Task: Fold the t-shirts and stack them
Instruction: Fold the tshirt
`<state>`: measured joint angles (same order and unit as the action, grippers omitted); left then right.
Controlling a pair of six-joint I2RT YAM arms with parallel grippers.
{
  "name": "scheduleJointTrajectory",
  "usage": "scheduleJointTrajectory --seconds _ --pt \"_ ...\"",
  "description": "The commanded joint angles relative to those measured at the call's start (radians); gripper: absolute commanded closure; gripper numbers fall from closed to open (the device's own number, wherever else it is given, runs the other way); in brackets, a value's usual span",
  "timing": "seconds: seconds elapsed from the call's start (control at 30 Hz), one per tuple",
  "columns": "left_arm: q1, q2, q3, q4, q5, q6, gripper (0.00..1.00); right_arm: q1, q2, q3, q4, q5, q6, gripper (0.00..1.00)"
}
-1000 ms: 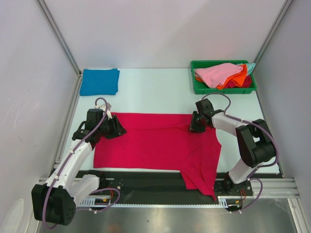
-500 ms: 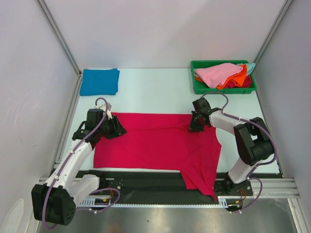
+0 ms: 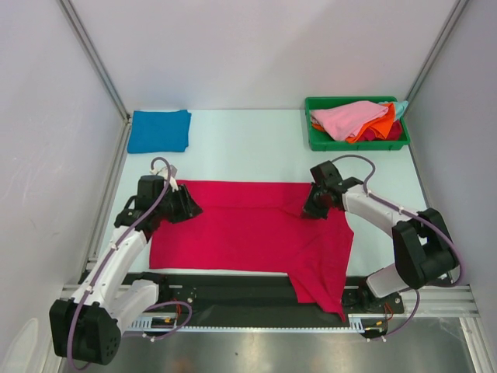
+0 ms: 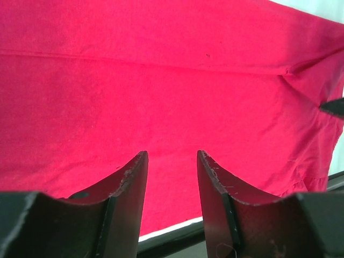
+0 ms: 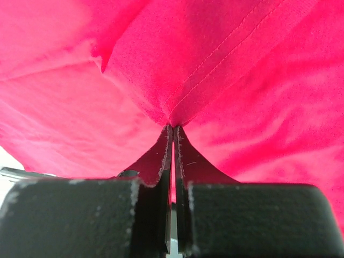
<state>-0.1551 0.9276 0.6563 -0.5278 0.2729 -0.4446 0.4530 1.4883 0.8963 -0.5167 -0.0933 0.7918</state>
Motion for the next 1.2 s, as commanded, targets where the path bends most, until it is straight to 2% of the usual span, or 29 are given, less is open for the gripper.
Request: scheduleJointTrajectory --seconds 0.0,0.33,0.57,0.63,0.67,0.73,0.77,0.8,0.9,0.97,1.0,1.03,1.17 --pt "-0.006 -0.027 -0.006 0.035 -0.011 -0.013 0.53 0.026 -0.030 -0.028 -0.065 0.012 0.124 1.00" --pt "-0.006 -0.050 -0.003 0.026 -0.032 -0.019 0.52 0.093 -0.066 -0.103 -0.088 0.017 0.340 1.00" --pt "-0.008 -0.052 -0.004 0.028 -0.046 -0.022 0.52 0.141 -0.051 -0.134 -0.007 -0.003 0.446 0.97" --pt "-0.008 -0.052 -0.004 0.028 -0.047 -0.022 0.52 0.141 -0.033 -0.120 0.009 -0.028 0.425 0.87" --pt "-0.008 -0.052 -0.004 0.028 -0.046 -0.023 0.52 0.136 -0.019 -0.103 0.001 -0.034 0.399 0.77" --pt "-0.006 -0.052 -0.003 0.031 -0.044 -0.026 0.52 0.131 -0.019 -0.041 -0.040 -0.034 0.338 0.66" --pt "-0.008 -0.052 -0.004 0.035 -0.032 -0.026 0.52 0.131 -0.026 -0.021 -0.090 -0.023 0.257 0.60" --pt "-0.008 -0.050 -0.009 0.043 -0.025 -0.032 0.53 0.127 -0.060 0.008 -0.115 0.013 0.221 0.50" --pt "-0.018 -0.053 -0.035 0.110 0.017 -0.069 0.54 0.060 -0.161 0.010 -0.164 0.059 0.060 0.34" --pt "-0.053 -0.040 -0.047 0.146 0.026 -0.095 0.54 -0.012 -0.207 -0.005 -0.189 0.057 -0.001 0.30" --pt "-0.073 -0.029 -0.049 0.166 0.029 -0.101 0.54 -0.116 -0.223 -0.007 -0.192 0.034 -0.066 0.27" --pt "-0.111 -0.013 -0.049 0.207 0.029 -0.109 0.54 -0.164 -0.249 -0.007 -0.189 0.020 -0.097 0.27" --pt "-0.147 0.120 -0.012 0.293 0.041 -0.150 0.52 -0.345 -0.208 0.028 -0.088 0.016 -0.232 0.24"
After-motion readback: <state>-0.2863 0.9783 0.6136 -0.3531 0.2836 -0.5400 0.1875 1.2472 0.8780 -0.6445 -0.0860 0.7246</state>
